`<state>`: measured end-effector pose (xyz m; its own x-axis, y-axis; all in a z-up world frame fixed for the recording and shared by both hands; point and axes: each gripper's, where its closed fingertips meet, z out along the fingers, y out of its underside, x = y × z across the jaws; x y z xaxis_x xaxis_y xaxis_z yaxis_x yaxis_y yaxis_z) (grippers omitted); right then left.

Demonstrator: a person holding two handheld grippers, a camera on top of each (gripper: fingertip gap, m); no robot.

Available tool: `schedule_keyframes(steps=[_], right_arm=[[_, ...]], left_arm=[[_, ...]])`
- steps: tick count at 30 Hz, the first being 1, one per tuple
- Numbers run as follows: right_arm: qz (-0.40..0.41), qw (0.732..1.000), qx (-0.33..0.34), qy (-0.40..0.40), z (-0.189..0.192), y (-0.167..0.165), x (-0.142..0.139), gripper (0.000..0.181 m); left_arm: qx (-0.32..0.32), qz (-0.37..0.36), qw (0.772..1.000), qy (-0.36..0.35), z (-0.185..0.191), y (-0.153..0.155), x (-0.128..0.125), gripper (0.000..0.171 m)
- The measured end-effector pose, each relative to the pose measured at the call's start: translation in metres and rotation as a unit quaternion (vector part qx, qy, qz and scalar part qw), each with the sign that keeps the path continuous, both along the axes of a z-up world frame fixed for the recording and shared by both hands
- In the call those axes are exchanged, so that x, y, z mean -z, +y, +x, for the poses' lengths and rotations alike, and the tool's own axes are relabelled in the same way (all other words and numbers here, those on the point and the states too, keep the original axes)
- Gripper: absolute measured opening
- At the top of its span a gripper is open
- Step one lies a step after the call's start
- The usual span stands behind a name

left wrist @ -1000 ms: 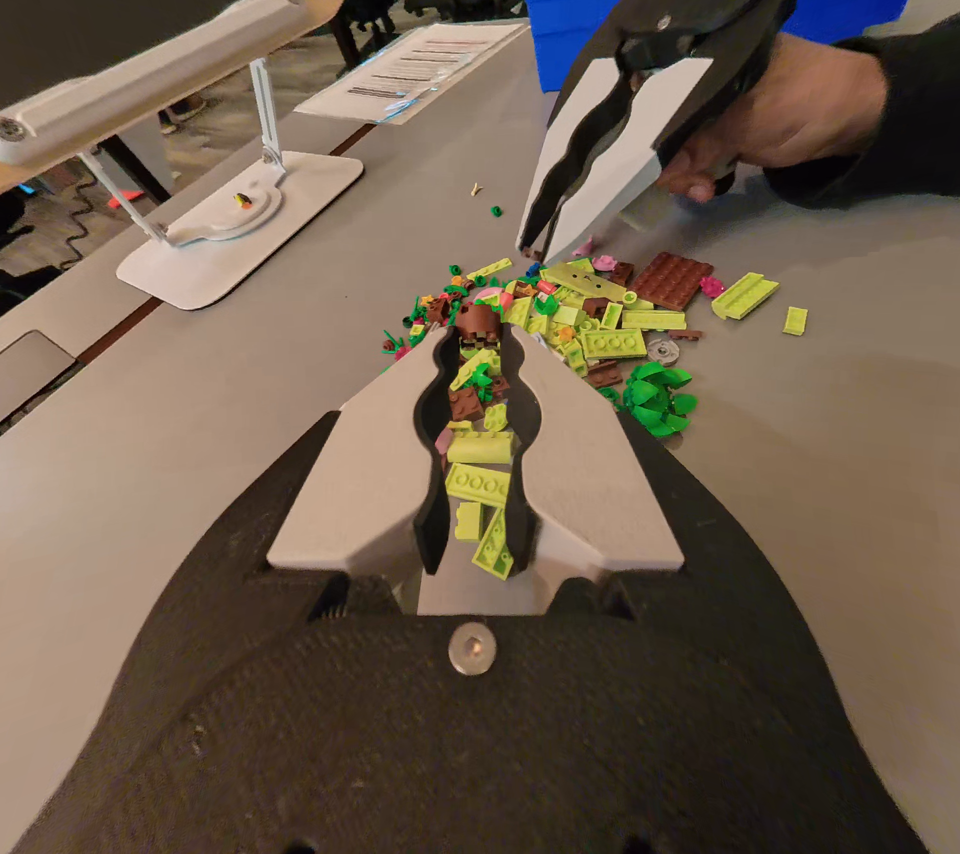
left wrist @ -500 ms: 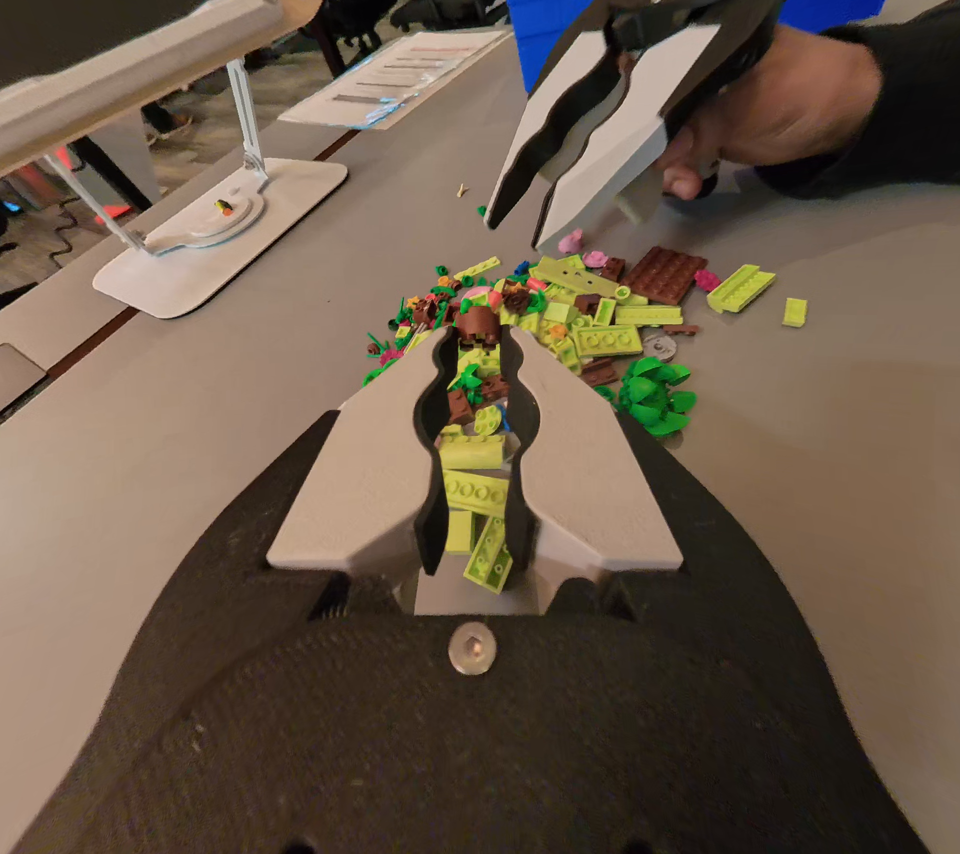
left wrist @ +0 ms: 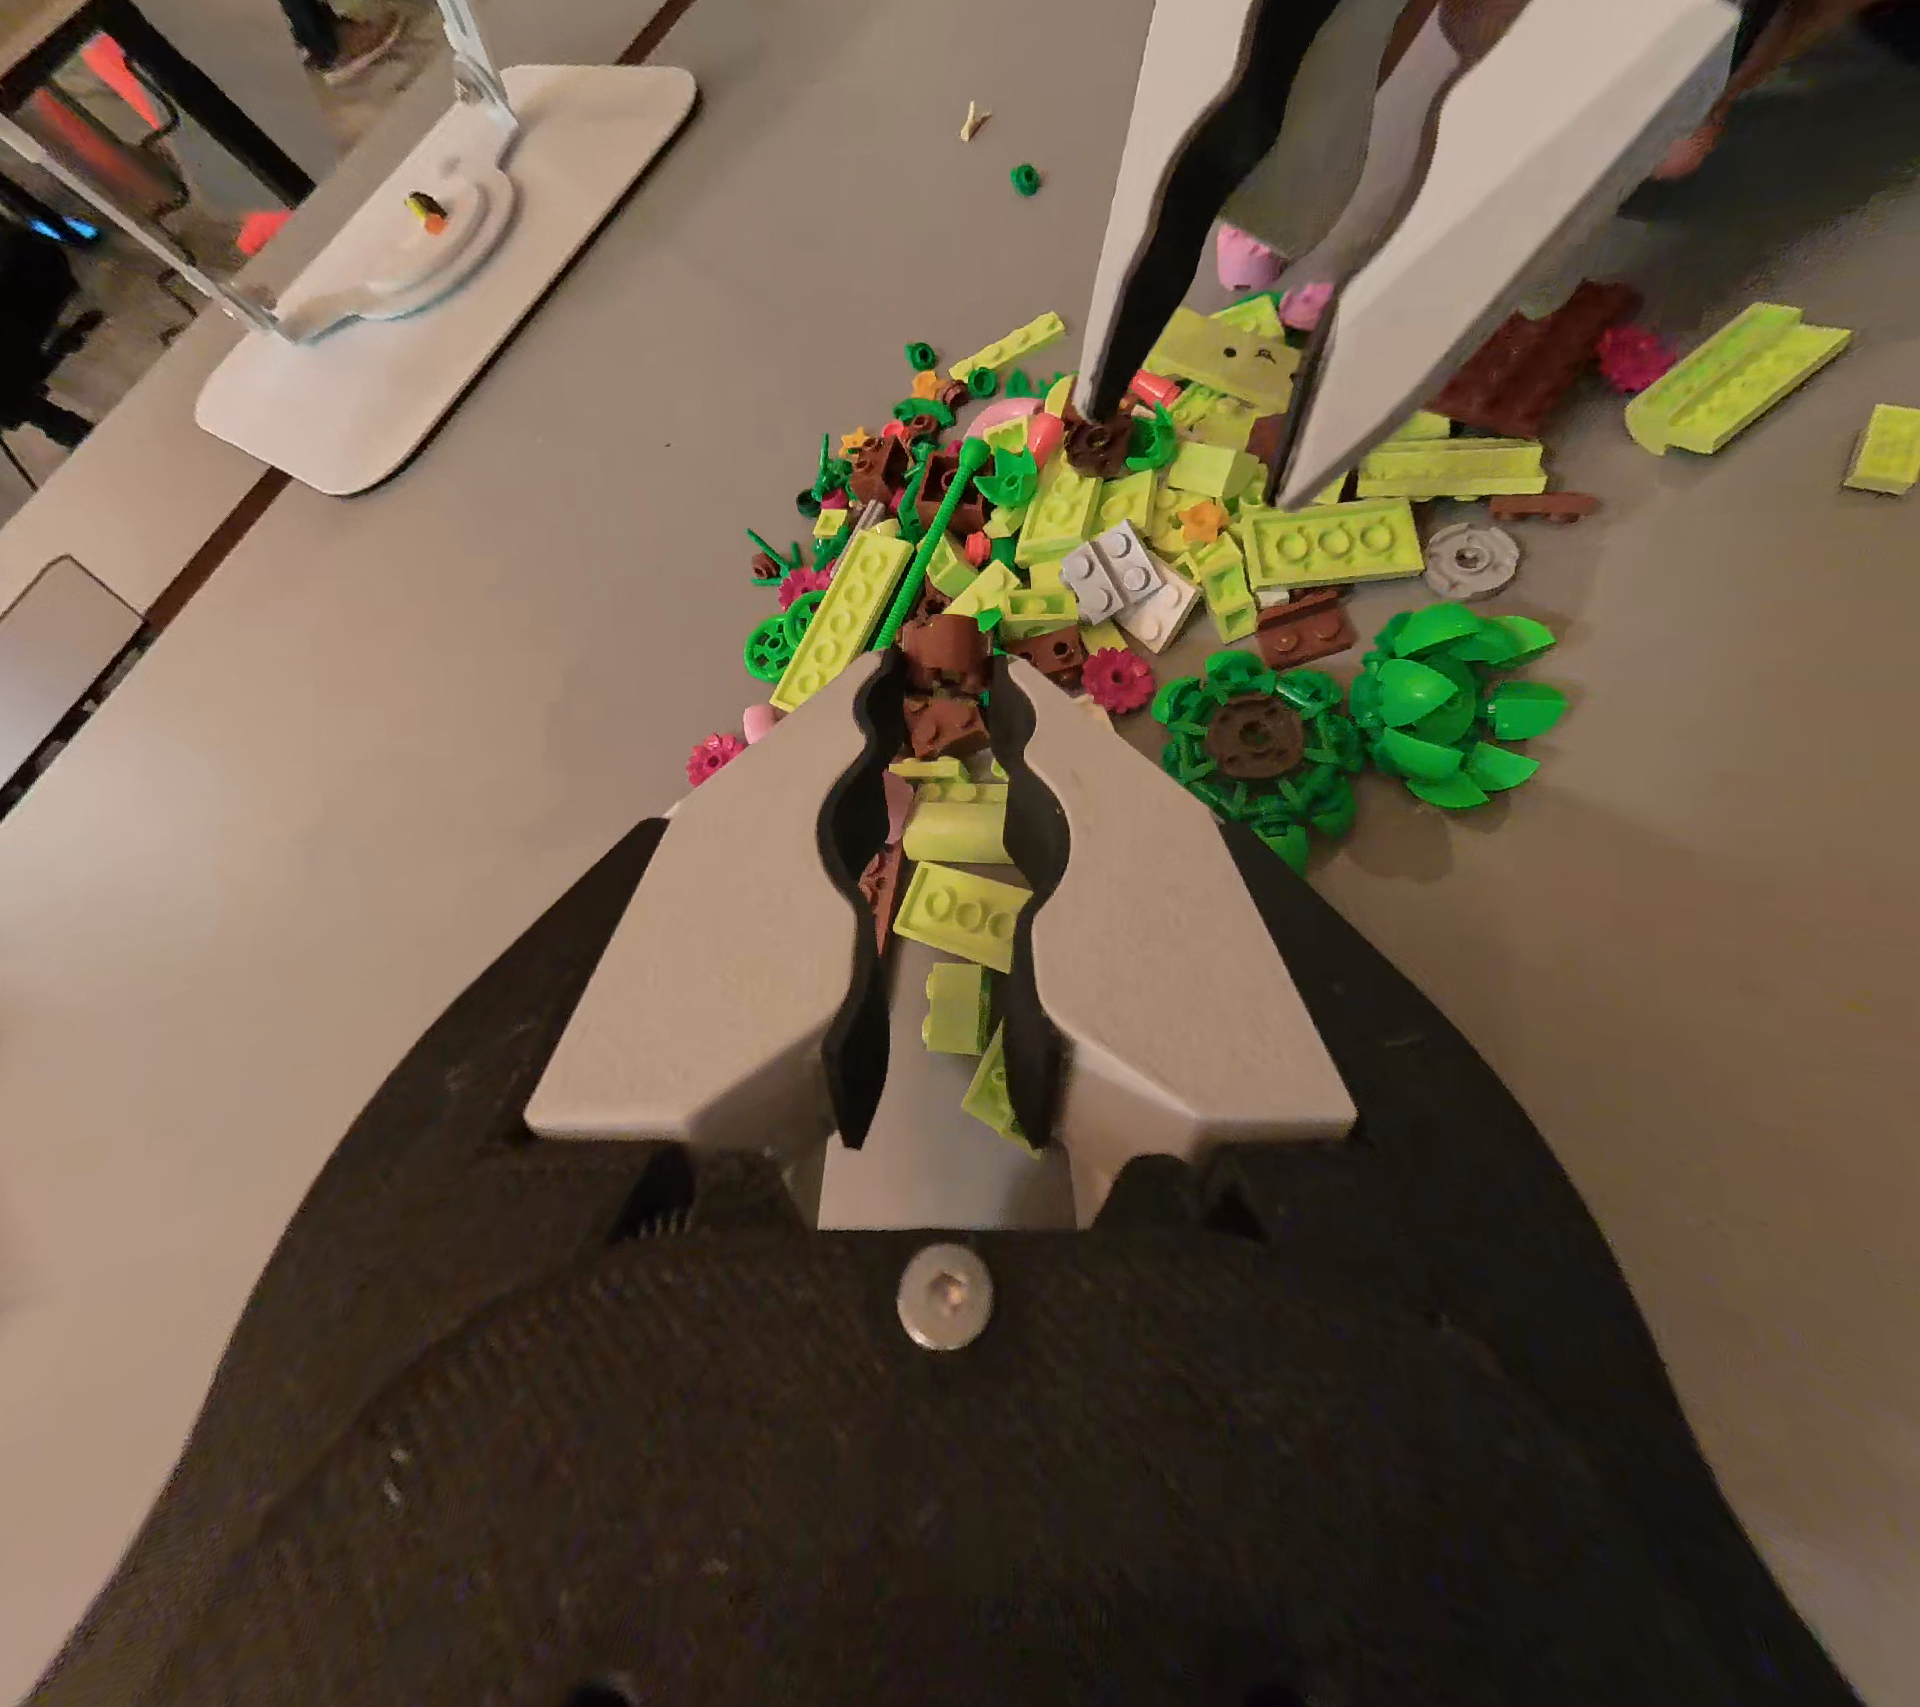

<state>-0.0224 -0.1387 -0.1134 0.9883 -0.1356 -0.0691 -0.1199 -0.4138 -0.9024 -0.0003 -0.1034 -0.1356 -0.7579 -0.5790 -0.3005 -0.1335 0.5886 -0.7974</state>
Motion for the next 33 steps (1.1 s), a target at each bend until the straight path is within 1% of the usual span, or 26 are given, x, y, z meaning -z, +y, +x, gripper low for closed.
schedule_keyframes(steps=[5,12,16,20,24,26,28,30,31,33], right_arm=[[-0.025,0.999,-0.022,-0.03,-0.009,0.004,0.005,0.033],[-0.029,0.998,-0.052,-0.017,-0.021,0.003,0.003,0.033],[-0.039,0.995,-0.086,-0.022,-0.031,0.001,0.005,0.035],[-0.043,0.994,-0.096,-0.015,-0.037,0.005,0.008,0.034],[-0.052,0.995,-0.089,-0.012,-0.041,0.012,0.014,0.028],[-0.062,0.994,-0.088,-0.016,-0.045,0.016,0.019,0.028],[-0.07,0.994,-0.073,-0.038,-0.043,0.02,0.02,0.025],[-0.07,0.994,-0.058,-0.06,-0.04,0.022,0.018,0.024],[-0.067,0.994,-0.054,-0.067,-0.039,0.022,0.016,0.022],[-0.061,0.994,-0.044,-0.074,-0.037,0.022,0.012,0.017]], left_arm=[[0.002,0.011,1.0,0.012,-0.001,0.001,0.005,0.014],[0.002,0.009,1.0,0.007,-0.002,0.002,0.004,0.015],[0.003,0.0,1.0,0.013,-0.004,0.003,0.002,0.023],[0.004,-0.009,1.0,0.01,-0.005,0.004,-0.001,0.023],[0.008,-0.023,1.0,0.016,-0.007,0.005,-0.003,0.022],[0.024,-0.031,0.999,0.022,-0.011,0.003,-0.004,0.022],[0.081,-0.036,0.995,0.038,-0.026,-0.005,-0.004,0.022],[0.139,-0.033,0.988,0.055,-0.045,-0.01,-0.002,0.03],[0.153,-0.029,0.986,0.059,-0.05,-0.011,-0.001,0.034],[0.161,-0.027,0.984,0.066,-0.054,-0.013,0.001,0.041]])
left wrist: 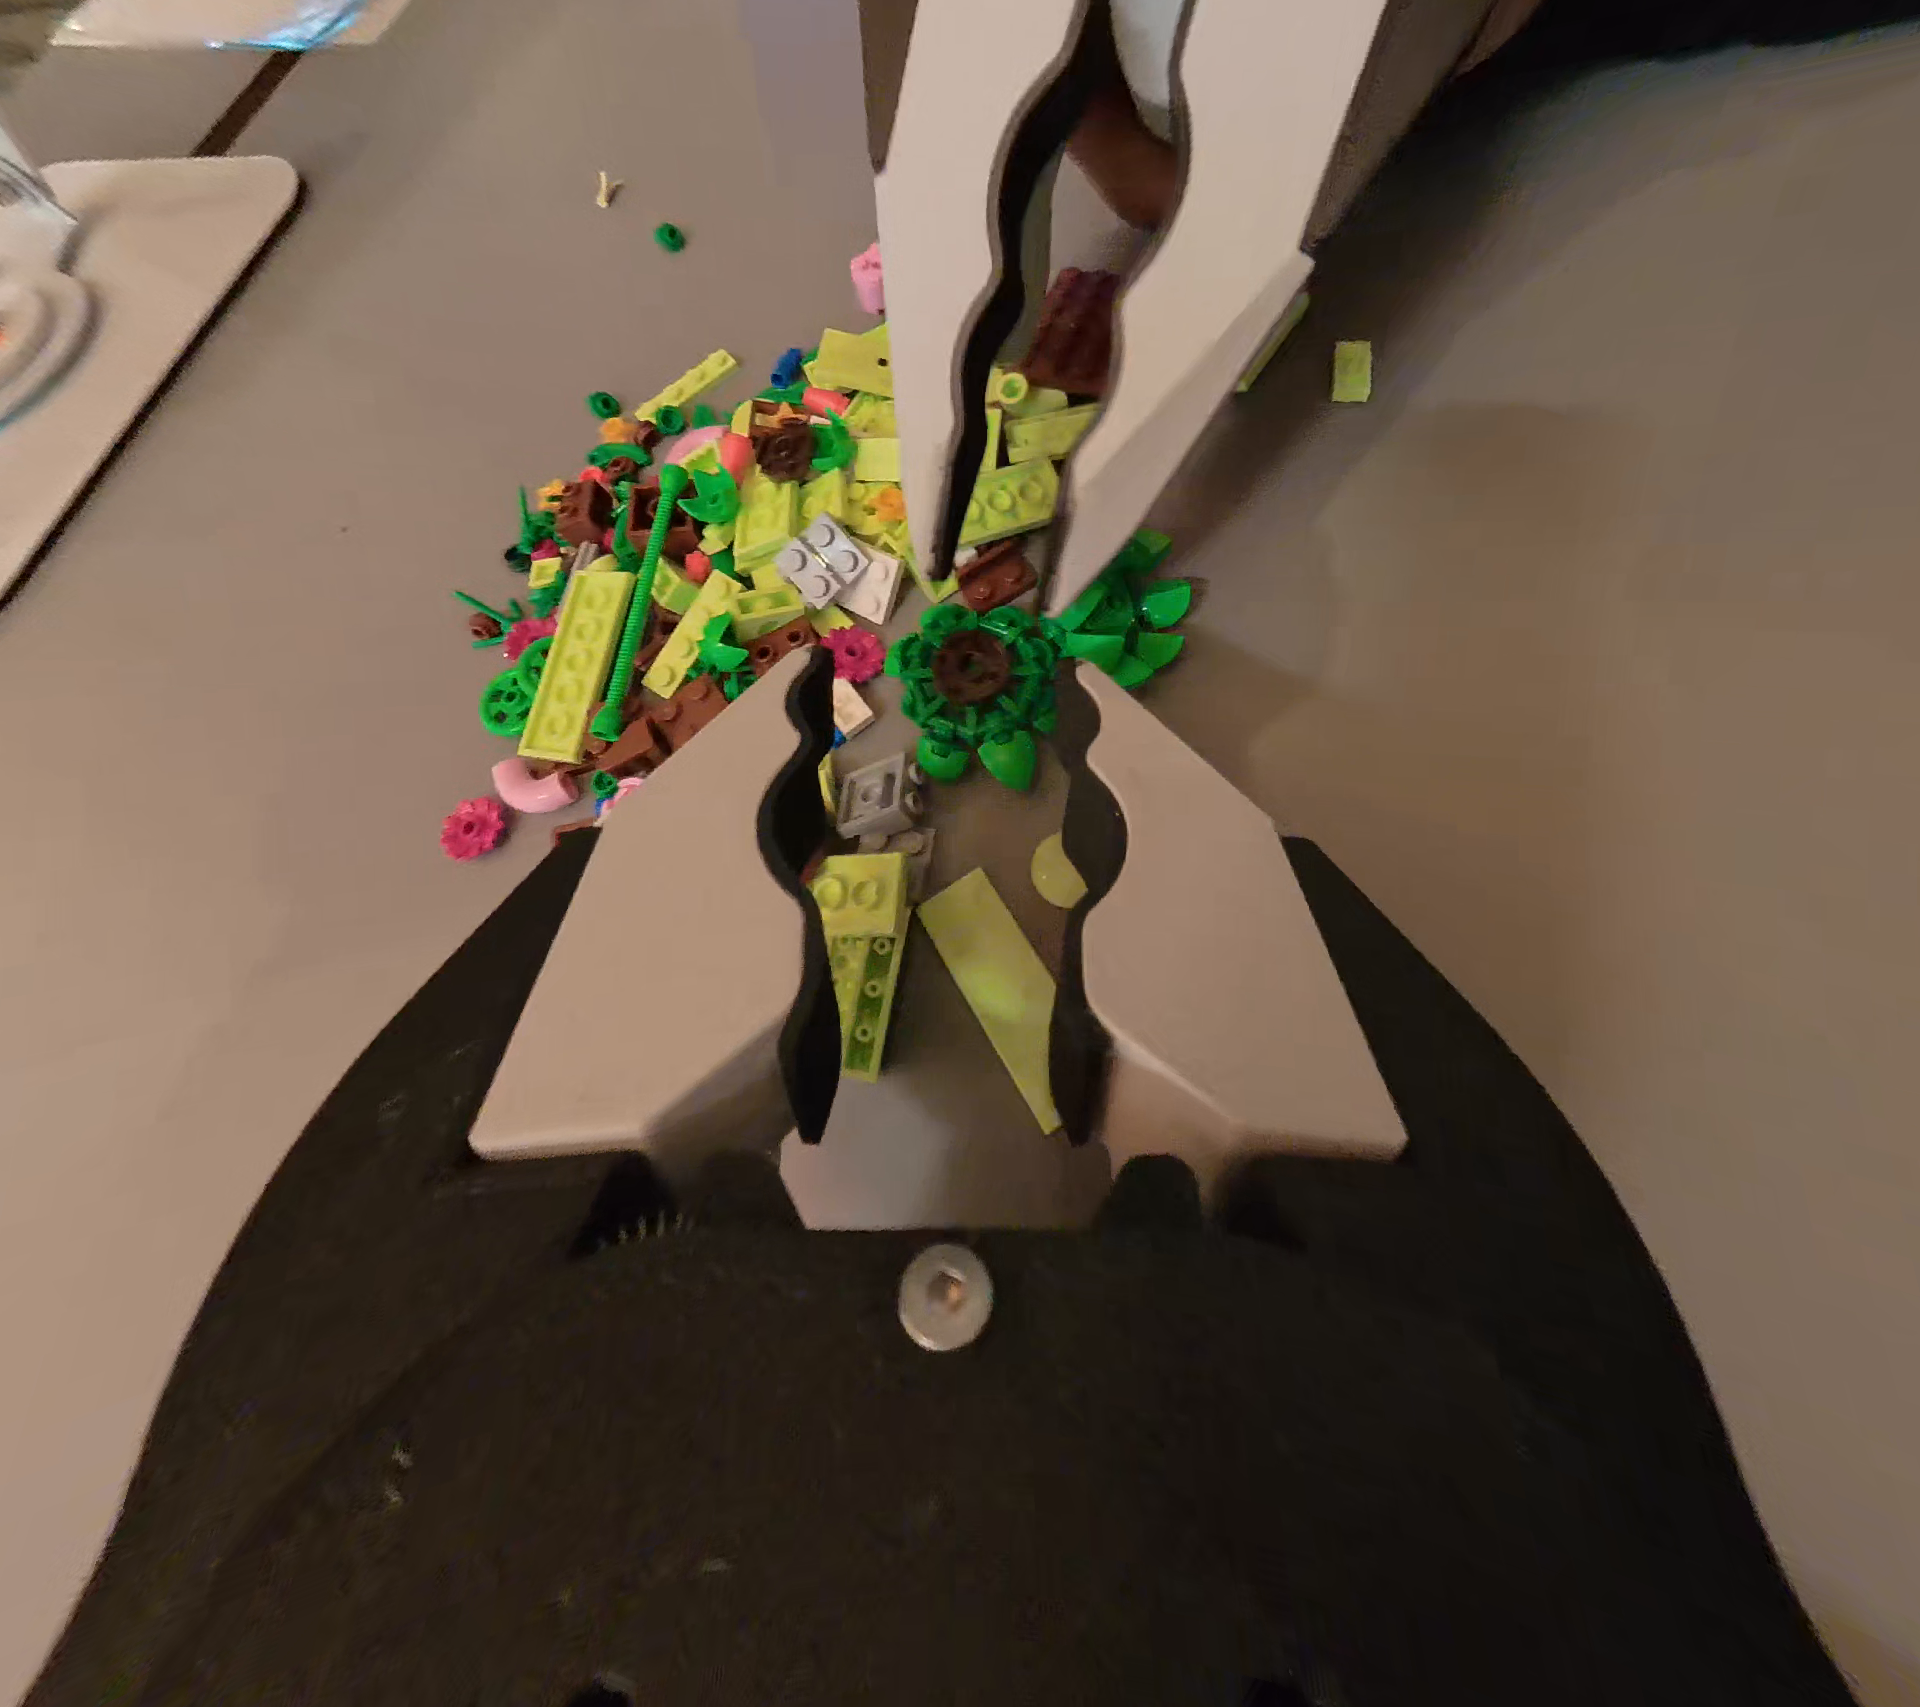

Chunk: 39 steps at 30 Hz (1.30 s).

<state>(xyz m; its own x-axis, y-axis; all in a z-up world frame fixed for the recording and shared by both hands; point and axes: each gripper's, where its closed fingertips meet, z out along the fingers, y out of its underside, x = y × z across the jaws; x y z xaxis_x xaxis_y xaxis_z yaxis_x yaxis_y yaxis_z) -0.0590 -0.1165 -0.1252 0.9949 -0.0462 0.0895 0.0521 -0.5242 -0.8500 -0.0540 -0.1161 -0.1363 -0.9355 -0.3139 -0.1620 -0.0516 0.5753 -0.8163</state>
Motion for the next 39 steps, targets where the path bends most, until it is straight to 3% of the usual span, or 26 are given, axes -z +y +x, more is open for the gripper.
schedule_keyframes(steps=[8,10,16,32,39], right_arm=[[-0.023,0.999,0.017,0.033,0.008,0.003,0.013,0.015],[-0.033,0.999,0.009,0.04,0.005,0.003,0.018,0.016],[-0.044,0.999,-0.018,0.021,-0.003,0.003,0.02,0.023],[-0.048,0.996,-0.009,0.078,-0.007,0.001,0.02,0.011],[-0.007,0.997,-0.009,0.081,-0.007,0.001,0.003,0.011]], left_arm=[[0.0,0.075,0.997,-0.001,-0.003,-0.004,0.023,0.044],[0.005,0.074,0.997,-0.002,-0.005,-0.005,0.023,0.035],[0.015,0.071,0.997,0.008,-0.009,-0.006,0.023,0.034],[0.032,0.074,0.997,-0.002,-0.015,-0.008,0.023,0.032],[0.03,0.044,0.998,-0.024,-0.013,-0.009,0.007,0.031]])
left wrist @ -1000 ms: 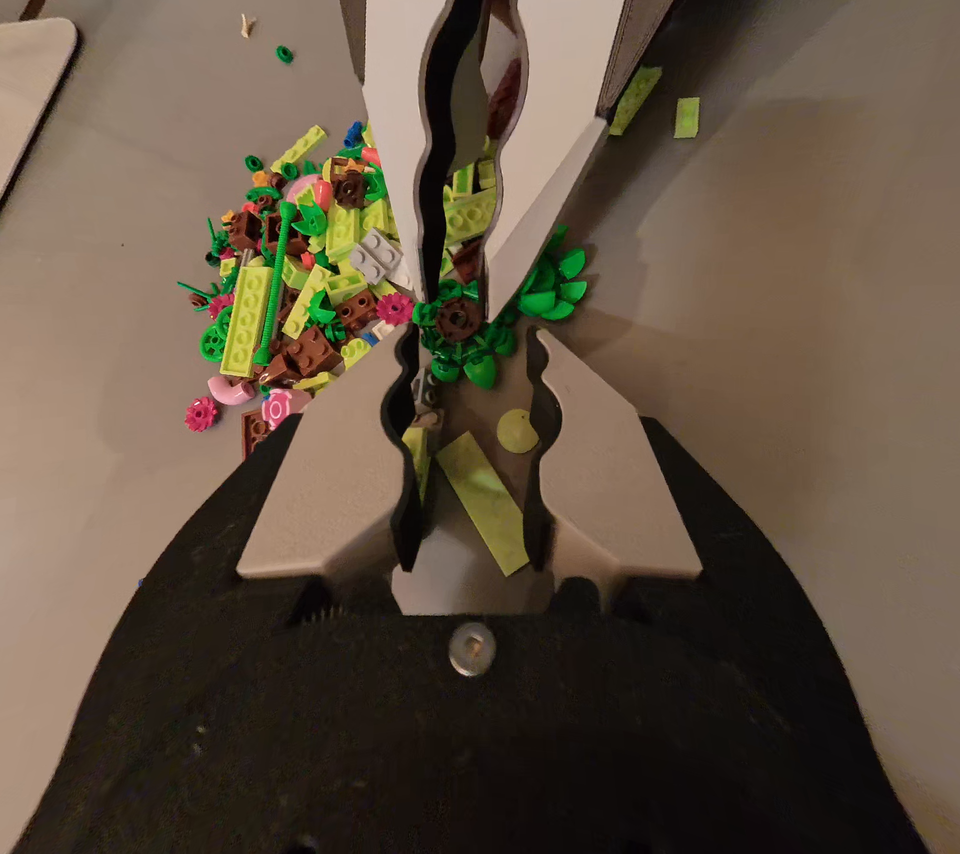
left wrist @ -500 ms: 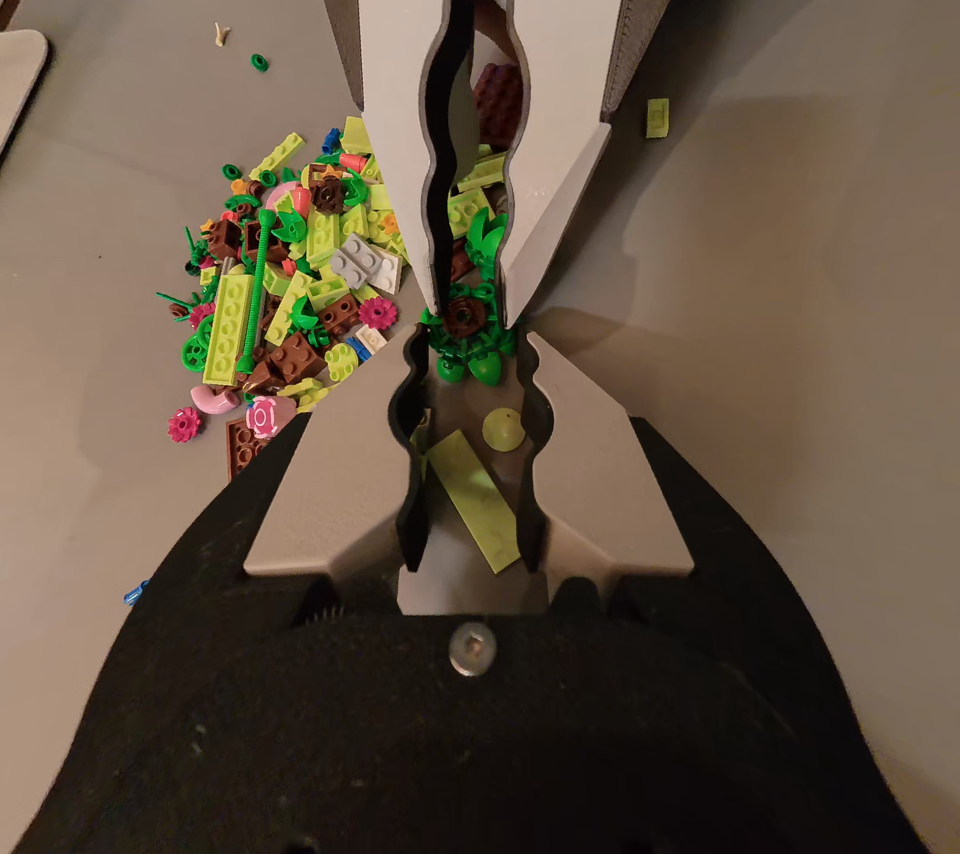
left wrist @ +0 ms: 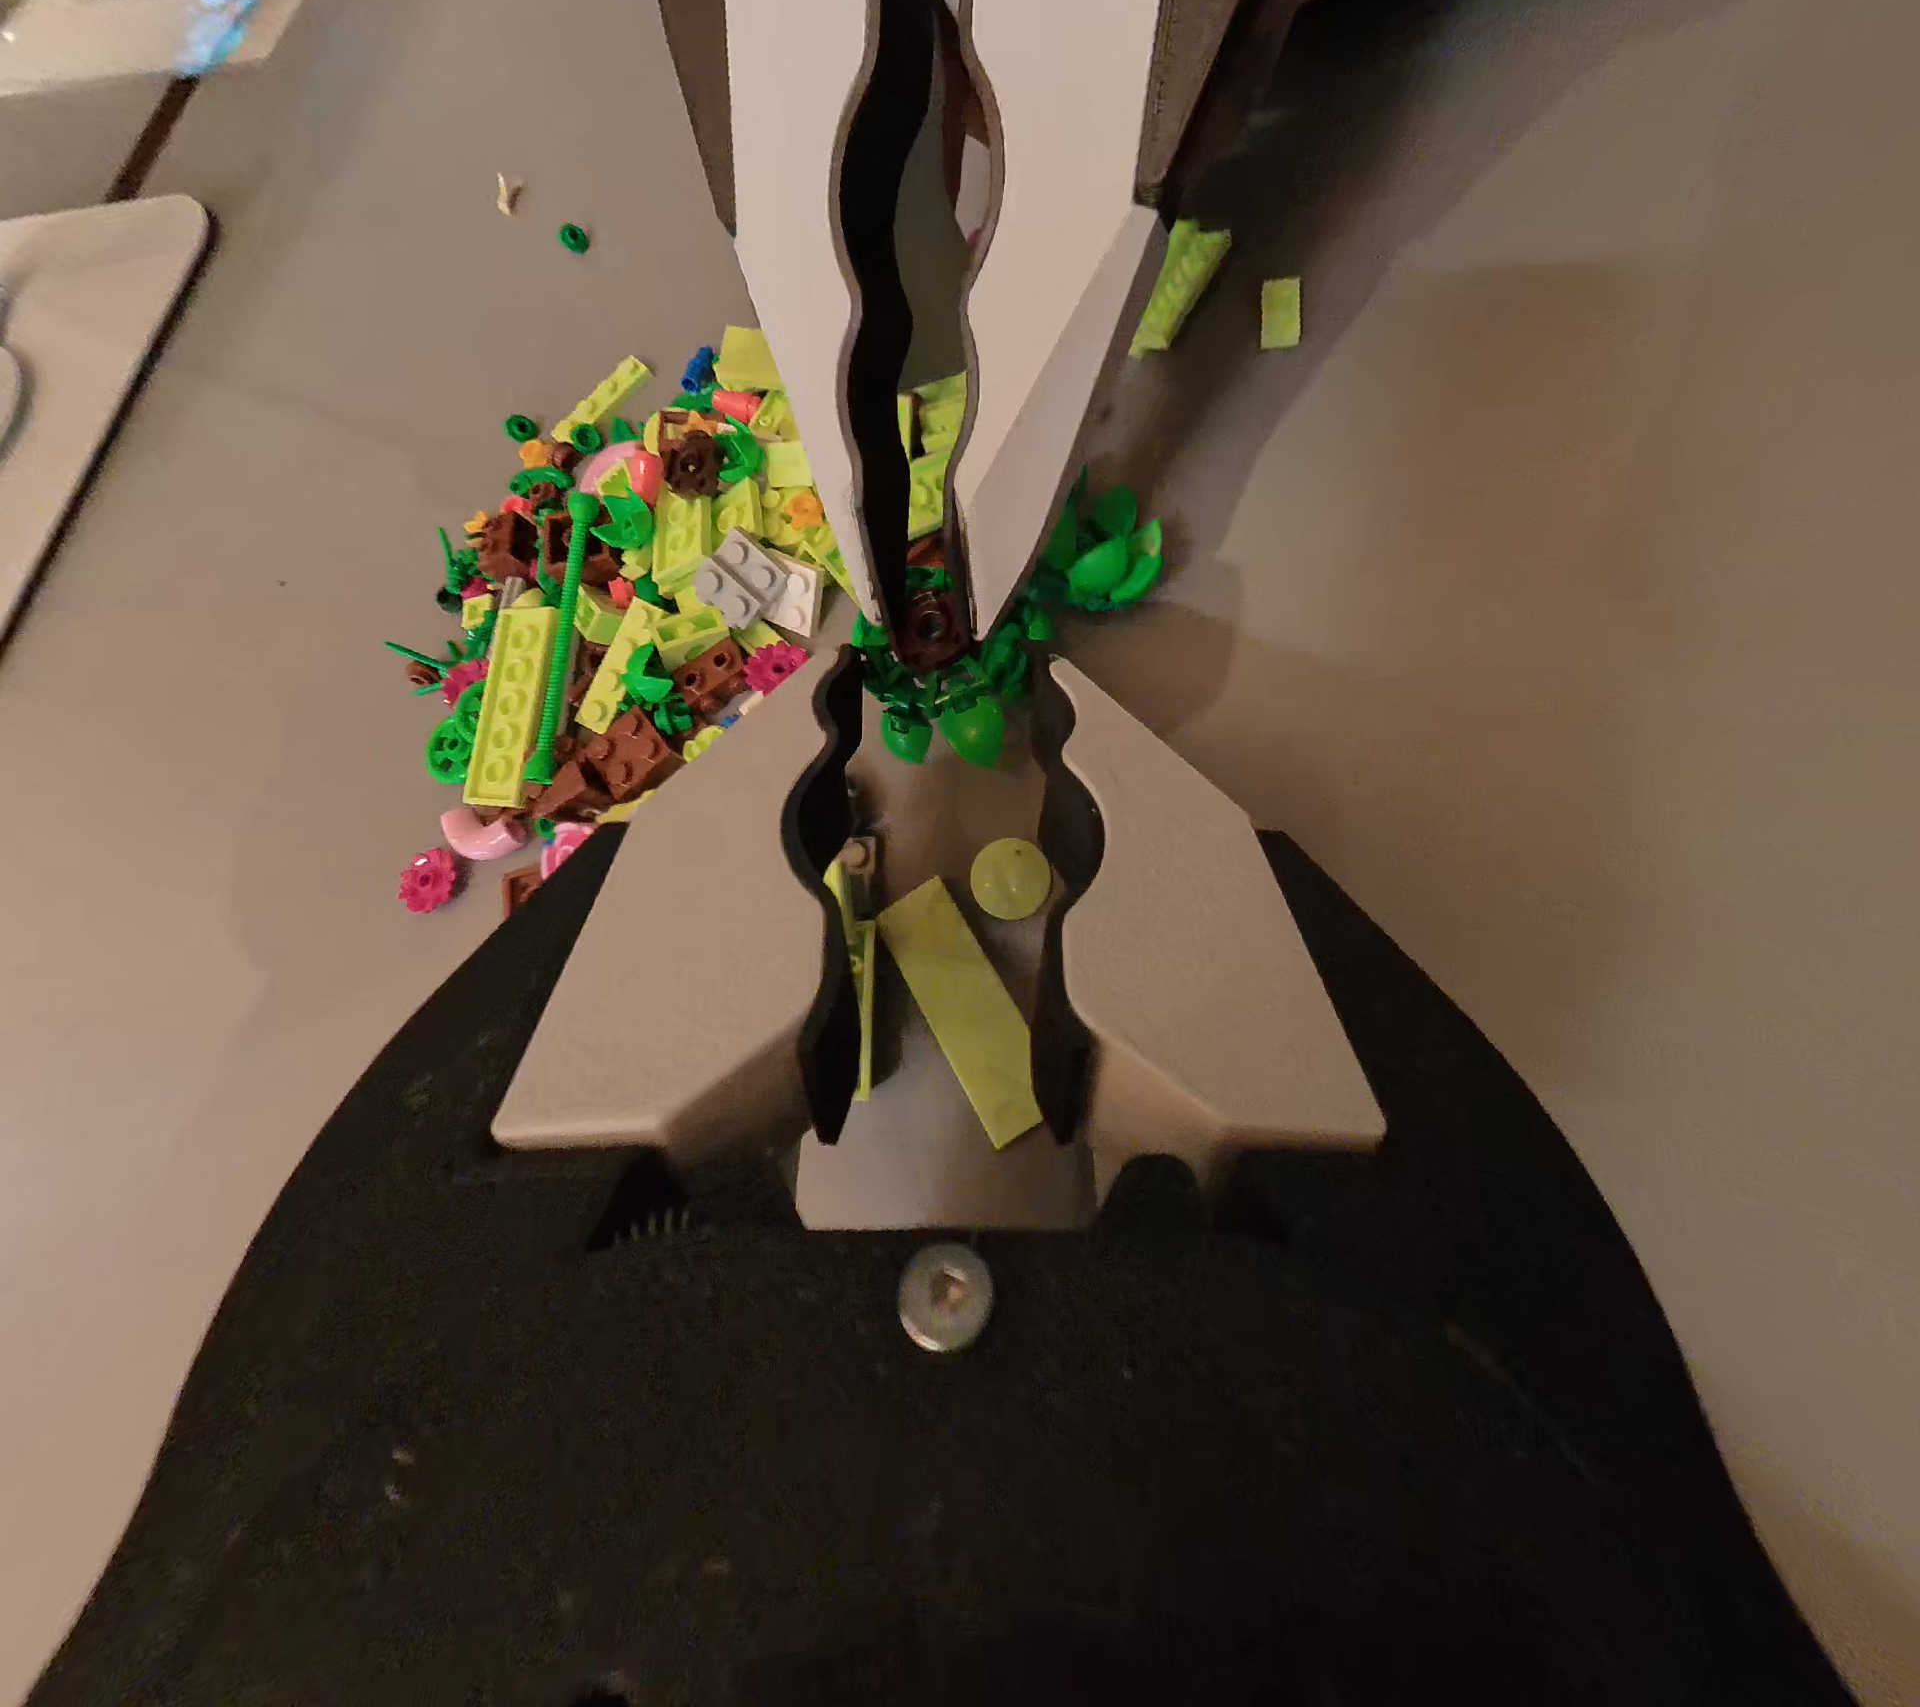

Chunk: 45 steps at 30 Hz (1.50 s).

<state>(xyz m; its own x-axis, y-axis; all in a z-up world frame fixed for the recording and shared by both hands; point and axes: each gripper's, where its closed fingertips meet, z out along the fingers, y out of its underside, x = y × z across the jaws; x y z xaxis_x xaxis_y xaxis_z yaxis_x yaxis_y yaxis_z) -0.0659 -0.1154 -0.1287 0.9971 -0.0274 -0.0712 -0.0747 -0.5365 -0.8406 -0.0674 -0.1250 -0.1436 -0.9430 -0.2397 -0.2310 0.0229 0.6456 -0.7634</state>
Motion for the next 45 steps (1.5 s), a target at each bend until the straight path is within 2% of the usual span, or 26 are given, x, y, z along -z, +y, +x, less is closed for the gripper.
schedule_keyframes(steps=[3,8,10,17,20,24,26,28,29,31,33,35,37,39,41,45], right_arm=[[0.035,0.999,0.006,0.034,0.004,-0.003,-0.011,0.01],[0.087,0.99,0.022,0.111,0.014,-0.012,-0.026,0.01],[0.103,0.983,0.017,0.15,0.013,-0.013,-0.03,0.01],[0.152,0.933,-0.025,0.325,-0.003,-0.01,-0.042,0.01],[0.176,0.906,-0.036,0.384,-0.004,-0.011,-0.049,0.01],[0.184,0.884,-0.039,0.429,-0.003,-0.012,-0.048,0.011],[0.199,0.881,-0.027,0.428,0.004,-0.012,-0.05,0.01],[0.224,0.895,-0.002,0.385,0.017,-0.016,-0.055,0.02],[0.226,0.913,0.012,0.338,0.023,-0.017,-0.056,0.026],[0.208,0.958,0.028,0.197,0.028,-0.019,-0.055,0.035],[0.178,0.982,0.04,0.049,0.028,-0.017,-0.056,0.041],[0.155,0.983,0.043,-0.087,0.025,-0.014,-0.059,0.043],[0.124,0.969,0.04,-0.209,0.021,-0.012,-0.059,0.039],[0.093,0.95,0.039,-0.297,0.021,-0.011,-0.055,0.029],[0.086,0.937,0.03,-0.336,0.018,-0.01,-0.053,0.023],[0.097,0.943,-0.002,-0.318,0.009,-0.009,-0.051,0.02]], left_arm=[[-0.013,-0.029,0.999,-0.016,0.005,0.0,-0.011,0.033],[-0.016,-0.062,0.998,-0.029,0.01,0.002,-0.021,0.053],[-0.018,-0.065,0.996,-0.059,0.012,0.001,-0.024,0.052],[0.006,-0.129,0.982,-0.139,0.004,-0.008,-0.053,0.021],[0.028,-0.16,0.979,-0.12,-0.005,-0.012,-0.059,0.007],[0.023,-0.179,0.98,-0.084,-0.003,-0.012,-0.058,0.004],[-0.003,-0.193,0.98,-0.053,0.004,-0.011,-0.059,0.004],[-0.036,-0.205,0.978,-0.016,0.013,-0.007,-0.059,0.004],[-0.057,-0.211,0.976,0.004,0.02,-0.004,-0.058,0.004],[-0.09,-0.228,0.968,0.056,0.028,0.0,-0.055,0.004],[-0.106,-0.251,0.954,0.122,0.031,0.001,-0.052,0.004],[-0.107,-0.273,0.94,0.177,0.03,0.0,-0.051,0.004],[-0.097,-0.291,0.928,0.213,0.026,-0.003,-0.052,0.004],[-0.088,-0.295,0.922,0.233,0.023,-0.005,-0.052,0.004],[-0.078,-0.282,0.927,0.233,0.019,-0.007,-0.05,0.004],[-0.061,-0.261,0.939,0.216,0.013,-0.012,-0.048,0.004]])
